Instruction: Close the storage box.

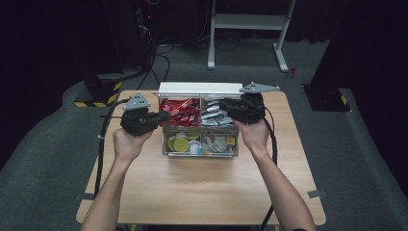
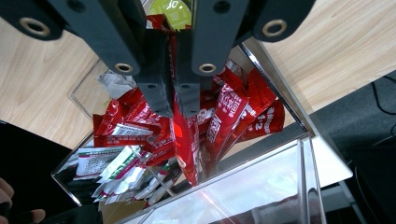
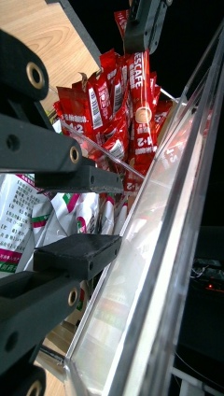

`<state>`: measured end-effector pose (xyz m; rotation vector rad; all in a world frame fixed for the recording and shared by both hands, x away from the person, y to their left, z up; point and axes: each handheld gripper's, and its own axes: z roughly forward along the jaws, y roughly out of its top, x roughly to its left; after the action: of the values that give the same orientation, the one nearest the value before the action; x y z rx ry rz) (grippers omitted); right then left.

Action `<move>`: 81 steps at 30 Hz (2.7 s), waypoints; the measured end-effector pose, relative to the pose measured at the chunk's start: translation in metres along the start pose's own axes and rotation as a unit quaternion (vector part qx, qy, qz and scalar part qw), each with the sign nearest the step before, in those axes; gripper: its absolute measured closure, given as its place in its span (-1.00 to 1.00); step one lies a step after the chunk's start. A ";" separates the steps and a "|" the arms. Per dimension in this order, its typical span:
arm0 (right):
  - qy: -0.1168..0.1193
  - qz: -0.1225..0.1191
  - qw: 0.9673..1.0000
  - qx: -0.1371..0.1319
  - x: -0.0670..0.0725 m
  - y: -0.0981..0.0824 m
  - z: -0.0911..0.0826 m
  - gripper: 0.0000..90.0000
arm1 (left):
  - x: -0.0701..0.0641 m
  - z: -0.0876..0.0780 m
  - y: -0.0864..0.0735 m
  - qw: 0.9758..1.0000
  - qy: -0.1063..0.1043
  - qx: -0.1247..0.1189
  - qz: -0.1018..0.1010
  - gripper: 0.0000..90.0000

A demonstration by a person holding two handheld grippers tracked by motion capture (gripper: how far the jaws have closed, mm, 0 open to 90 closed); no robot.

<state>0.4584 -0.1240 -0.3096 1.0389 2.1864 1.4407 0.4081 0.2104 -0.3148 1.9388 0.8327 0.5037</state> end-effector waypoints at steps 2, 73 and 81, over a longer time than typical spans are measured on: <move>-0.001 0.000 1.000 0.000 0.000 0.000 0.000 0.51 | 0.000 -0.001 0.000 1.000 0.000 -0.001 -0.001 0.91; -0.005 0.001 1.000 0.006 0.001 0.001 0.000 0.50 | 0.017 -0.061 -0.042 0.998 0.000 -0.042 -0.056 0.92; -0.005 0.001 1.000 0.006 0.002 0.002 0.000 0.50 | 0.020 -0.069 -0.047 0.997 0.008 -0.049 -0.061 0.92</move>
<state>0.4580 -0.1226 -0.3081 1.0511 2.1901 1.4219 0.3618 0.2819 -0.3227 1.7836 0.9137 0.4775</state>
